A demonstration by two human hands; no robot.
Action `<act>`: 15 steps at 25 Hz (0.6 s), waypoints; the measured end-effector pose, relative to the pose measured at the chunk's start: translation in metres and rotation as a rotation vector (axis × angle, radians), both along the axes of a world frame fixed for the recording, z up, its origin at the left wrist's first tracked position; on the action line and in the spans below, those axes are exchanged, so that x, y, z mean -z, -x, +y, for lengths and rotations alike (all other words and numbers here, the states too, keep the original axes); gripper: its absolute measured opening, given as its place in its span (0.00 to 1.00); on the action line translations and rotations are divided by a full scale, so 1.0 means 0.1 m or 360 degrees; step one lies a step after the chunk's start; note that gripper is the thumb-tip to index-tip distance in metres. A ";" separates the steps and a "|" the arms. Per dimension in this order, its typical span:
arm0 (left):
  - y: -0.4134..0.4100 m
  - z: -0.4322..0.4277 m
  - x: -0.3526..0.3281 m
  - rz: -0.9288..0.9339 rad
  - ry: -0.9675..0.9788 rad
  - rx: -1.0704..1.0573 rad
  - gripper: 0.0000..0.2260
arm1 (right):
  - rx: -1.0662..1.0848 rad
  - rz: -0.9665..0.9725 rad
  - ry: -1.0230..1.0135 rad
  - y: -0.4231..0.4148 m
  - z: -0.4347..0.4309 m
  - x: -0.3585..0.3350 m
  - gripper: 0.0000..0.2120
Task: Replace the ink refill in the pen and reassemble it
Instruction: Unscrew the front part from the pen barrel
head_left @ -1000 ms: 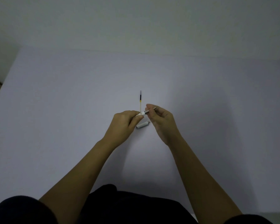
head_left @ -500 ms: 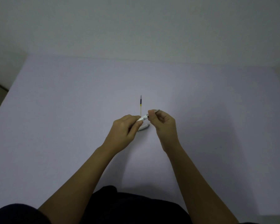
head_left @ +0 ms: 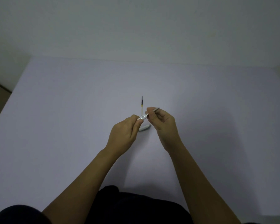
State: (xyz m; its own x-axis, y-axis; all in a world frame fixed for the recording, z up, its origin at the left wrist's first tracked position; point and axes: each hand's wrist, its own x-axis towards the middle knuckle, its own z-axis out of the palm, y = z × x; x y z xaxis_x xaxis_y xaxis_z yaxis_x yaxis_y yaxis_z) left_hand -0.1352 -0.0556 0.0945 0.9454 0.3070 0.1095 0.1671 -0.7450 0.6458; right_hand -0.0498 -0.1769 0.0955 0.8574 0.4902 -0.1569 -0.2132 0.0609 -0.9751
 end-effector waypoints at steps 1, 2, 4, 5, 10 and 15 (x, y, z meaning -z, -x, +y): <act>0.00 0.00 0.00 0.0019 -0.0024 -0.0007 0.12 | -0.0045 0.0023 -0.0037 -0.01 -0.01 0.00 0.09; 0.01 0.00 0.00 0.0033 -0.0041 -0.0016 0.12 | -0.0081 0.0028 -0.0040 -0.01 -0.01 0.00 0.10; 0.02 -0.02 0.00 0.0032 -0.0033 -0.0034 0.13 | -0.0063 -0.0063 0.0069 0.02 0.02 -0.01 0.08; 0.02 -0.02 0.00 0.0025 -0.0025 -0.0036 0.13 | -0.0014 -0.0137 0.0136 0.03 0.04 -0.02 0.07; 0.00 0.01 -0.05 -0.0007 0.0003 -0.0057 0.14 | -0.0035 -0.0248 0.0120 -0.01 0.02 -0.06 0.10; -0.02 0.00 -0.05 0.0028 -0.0024 0.0034 0.14 | 0.0024 -0.0290 0.0213 -0.03 0.00 -0.08 0.08</act>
State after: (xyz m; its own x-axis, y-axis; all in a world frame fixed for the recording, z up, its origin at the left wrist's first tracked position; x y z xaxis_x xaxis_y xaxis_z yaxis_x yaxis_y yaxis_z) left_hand -0.1332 -0.0553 0.0999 0.9535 0.2855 0.0970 0.1626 -0.7579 0.6318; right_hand -0.0467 -0.1765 0.1036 0.8845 0.4625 -0.0616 -0.0329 -0.0698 -0.9970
